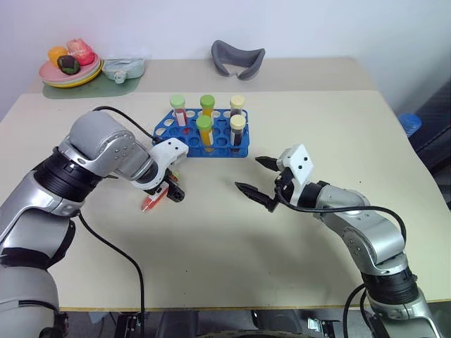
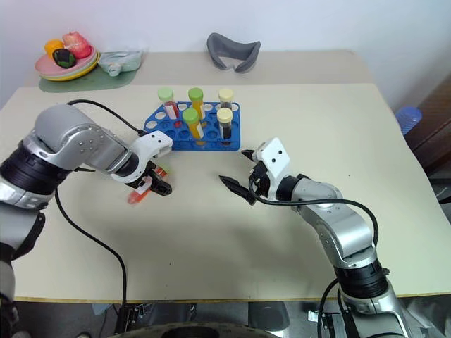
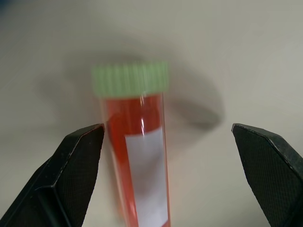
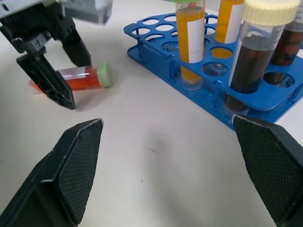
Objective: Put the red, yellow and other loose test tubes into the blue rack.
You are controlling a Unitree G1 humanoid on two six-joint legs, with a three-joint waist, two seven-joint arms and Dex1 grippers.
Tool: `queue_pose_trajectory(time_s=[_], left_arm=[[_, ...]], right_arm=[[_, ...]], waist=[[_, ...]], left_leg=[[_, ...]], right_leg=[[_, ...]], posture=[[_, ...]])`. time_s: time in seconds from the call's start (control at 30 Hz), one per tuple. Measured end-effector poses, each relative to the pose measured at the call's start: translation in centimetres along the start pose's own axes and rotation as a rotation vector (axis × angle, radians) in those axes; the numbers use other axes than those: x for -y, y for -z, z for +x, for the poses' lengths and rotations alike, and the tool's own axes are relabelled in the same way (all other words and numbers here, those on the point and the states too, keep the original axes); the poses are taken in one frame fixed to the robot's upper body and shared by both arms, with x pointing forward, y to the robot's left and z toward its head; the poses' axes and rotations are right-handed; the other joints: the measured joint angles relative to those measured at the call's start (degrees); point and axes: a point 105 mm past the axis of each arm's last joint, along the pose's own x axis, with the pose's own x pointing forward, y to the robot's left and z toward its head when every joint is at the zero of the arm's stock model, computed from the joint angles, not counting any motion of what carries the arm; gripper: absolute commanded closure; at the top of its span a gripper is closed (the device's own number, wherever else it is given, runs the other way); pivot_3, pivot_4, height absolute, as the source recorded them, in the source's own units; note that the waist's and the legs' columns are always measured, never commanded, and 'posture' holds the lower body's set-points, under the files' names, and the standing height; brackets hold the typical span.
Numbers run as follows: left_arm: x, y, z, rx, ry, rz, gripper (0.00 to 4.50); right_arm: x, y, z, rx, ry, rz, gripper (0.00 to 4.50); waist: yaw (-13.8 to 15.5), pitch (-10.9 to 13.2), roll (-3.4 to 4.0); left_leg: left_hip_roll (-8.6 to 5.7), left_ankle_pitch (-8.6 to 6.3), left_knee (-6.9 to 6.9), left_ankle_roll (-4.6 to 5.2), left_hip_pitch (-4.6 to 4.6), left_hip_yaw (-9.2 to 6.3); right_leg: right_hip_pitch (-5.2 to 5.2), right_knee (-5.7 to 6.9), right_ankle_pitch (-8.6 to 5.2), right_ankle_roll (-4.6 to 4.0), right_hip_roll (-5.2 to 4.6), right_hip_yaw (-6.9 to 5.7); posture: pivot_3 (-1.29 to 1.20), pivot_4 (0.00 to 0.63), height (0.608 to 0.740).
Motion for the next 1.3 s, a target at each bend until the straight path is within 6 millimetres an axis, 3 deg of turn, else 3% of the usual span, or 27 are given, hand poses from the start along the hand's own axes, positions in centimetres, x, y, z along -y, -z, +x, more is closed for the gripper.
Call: queue_pose_trajectory(time_s=[0.07, 0.17, 0.37, 0.67, 0.9, 1.0, 1.13, 1.2, 1.3], left_arm=[[-0.4, 0.1, 0.1, -0.013, -0.020, -0.012, 0.08], [-0.7, 0.1, 0.1, -0.018, -0.036, -0.027, 0.86], [-1.1, 0.3, 0.1, -0.024, -0.053, -0.049, 3.67], [-1.8, 1.6, -0.7, -0.018, -0.063, -0.094, 3.67], [-5.2, 1.5, -4.5, 0.113, -0.180, -0.199, 3.67], [-7.0, -0.7, -7.1, 0.309, -0.264, -0.251, 3.67], [-8.3, -5.1, -12.1, 0.792, -0.491, -0.177, 3.67], [-7.3, -6.5, -12.2, 0.978, -0.578, -0.101, 3.67], [-5.2, -8.2, -10.1, 1.173, -0.529, -0.147, 3.67]], right_arm=[[0.0, 0.0, 0.0, -0.001, 0.003, 0.000, 0.00], [0.1, 0.1, -0.1, -0.005, 0.008, 0.004, 0.00], [-0.1, 0.2, -0.1, -0.009, -0.005, 0.009, 0.00], [-2.5, -0.2, -1.0, -0.032, -0.202, -0.011, 0.00], [-3.3, -0.3, -1.5, -0.053, -0.273, -0.041, 0.00], [-3.4, -0.3, -1.6, -0.056, -0.286, -0.047, 0.00], [-3.4, -0.3, -1.6, -0.056, -0.287, -0.043, 0.00], [-3.3, -0.3, -1.5, -0.055, -0.279, -0.039, 0.00], [-3.3, -0.3, -1.3, -0.051, -0.271, -0.035, 0.00]], waist=[[0.0, 0.0, 0.01], [0.0, 0.0, 0.01], [0.0, 0.0, 0.01], [-0.1, 0.0, -0.01], [0.1, 0.0, -0.01], [0.1, 0.0, -0.04], [0.2, 0.0, 0.00], [0.4, 0.0, 0.04], [0.6, 0.0, -0.05]], left_leg=[[0.00, 0.00, 0.00, 0.00, 0.01, 0.01], [0.00, 0.00, 0.00, 0.00, 0.01, 0.01], [0.00, 0.00, 0.00, 0.00, 0.01, 0.01], [0.00, -0.01, 0.01, 0.01, 0.00, 0.01], [0.00, -0.01, 0.03, 0.01, -0.01, 0.01], [0.00, 0.01, 0.03, -0.02, -0.04, 0.01], [-0.01, 0.15, 0.00, -0.27, -0.04, 0.05], [-0.01, 0.17, -0.01, -0.31, 0.01, 0.11], [-0.02, 0.15, 0.07, -0.28, -0.04, 0.08]], right_leg=[[0.00, 0.00, 0.00, 0.00, 0.00, 0.01], [0.00, 0.01, 0.00, 0.00, 0.00, 0.01], [0.00, 0.01, 0.00, 0.00, -0.01, 0.01], [-0.02, 0.01, 0.00, 0.00, -0.01, 0.01], [0.00, 0.00, 0.00, 0.00, -0.02, 0.00], [-0.01, -0.04, 0.00, 0.00, -0.02, -0.02], [0.01, -0.13, 0.00, 0.00, -0.08, 0.00], [0.08, -0.15, 0.00, 0.00, -0.09, 0.01], [0.09, -0.14, 0.02, 0.01, -0.09, 0.00]], posture=[[0.00, 0.150, 0.740], [0.00, 0.150, 0.740], [0.00, 0.150, 0.740], [0.00, 0.150, 0.740], [0.00, 0.150, 0.740], [0.00, 0.150, 0.740], [0.00, 0.150, 0.740], [0.00, 0.150, 0.740], [0.00, 0.150, 0.740]])
